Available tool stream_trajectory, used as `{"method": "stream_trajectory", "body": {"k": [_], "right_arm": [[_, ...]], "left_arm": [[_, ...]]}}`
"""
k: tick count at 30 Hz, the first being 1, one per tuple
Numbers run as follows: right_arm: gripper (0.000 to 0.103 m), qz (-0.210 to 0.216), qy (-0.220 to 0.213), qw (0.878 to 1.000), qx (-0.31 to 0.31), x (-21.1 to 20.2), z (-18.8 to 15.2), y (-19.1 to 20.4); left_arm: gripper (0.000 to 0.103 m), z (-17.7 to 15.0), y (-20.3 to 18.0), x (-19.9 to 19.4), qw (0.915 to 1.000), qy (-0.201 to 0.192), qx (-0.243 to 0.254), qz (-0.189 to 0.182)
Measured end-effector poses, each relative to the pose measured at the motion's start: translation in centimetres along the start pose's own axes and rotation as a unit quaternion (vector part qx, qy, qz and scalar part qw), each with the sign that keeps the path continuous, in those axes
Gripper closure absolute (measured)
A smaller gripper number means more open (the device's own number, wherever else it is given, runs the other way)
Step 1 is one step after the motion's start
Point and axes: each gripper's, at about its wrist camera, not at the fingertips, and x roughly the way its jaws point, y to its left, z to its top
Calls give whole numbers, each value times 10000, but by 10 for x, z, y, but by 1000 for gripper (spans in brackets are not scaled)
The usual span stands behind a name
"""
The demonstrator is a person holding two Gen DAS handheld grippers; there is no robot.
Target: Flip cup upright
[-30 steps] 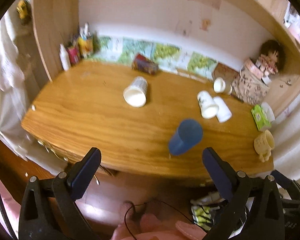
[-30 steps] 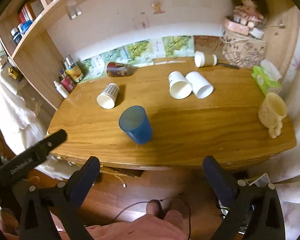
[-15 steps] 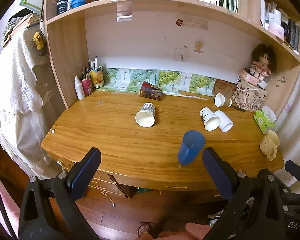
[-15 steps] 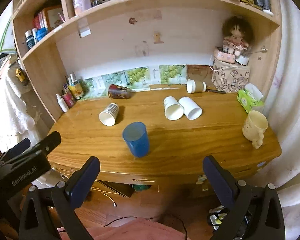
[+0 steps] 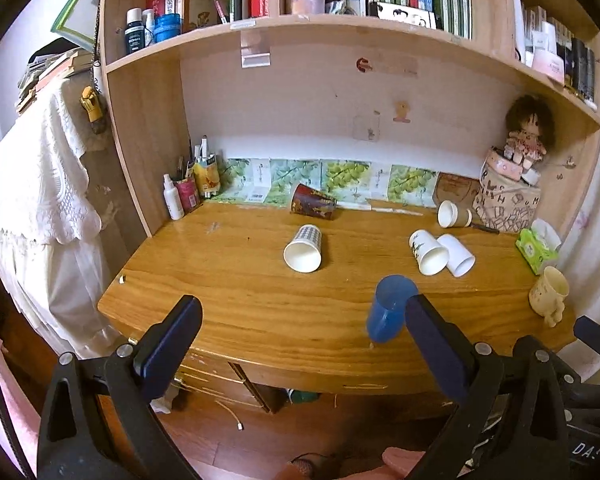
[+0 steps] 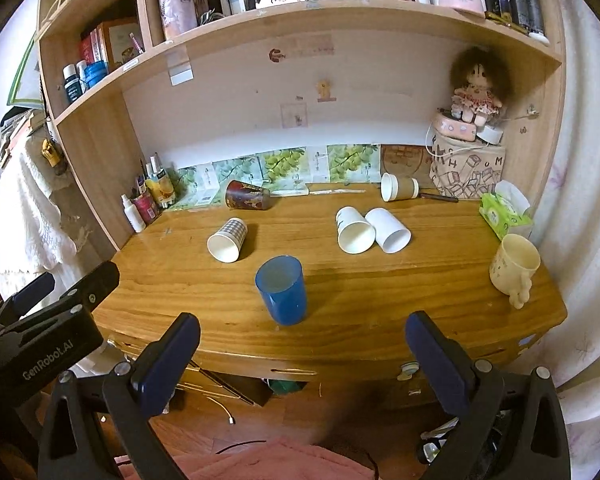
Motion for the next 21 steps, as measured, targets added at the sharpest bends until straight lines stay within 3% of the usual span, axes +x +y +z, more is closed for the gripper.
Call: {"method": "stream_trajectory", "body": {"k": [21], "right_arm": [[0,-114,186,9998,39,6,2,-14]], "left_arm": [[1,3,-21,4,9996,60,208,-173]]}}
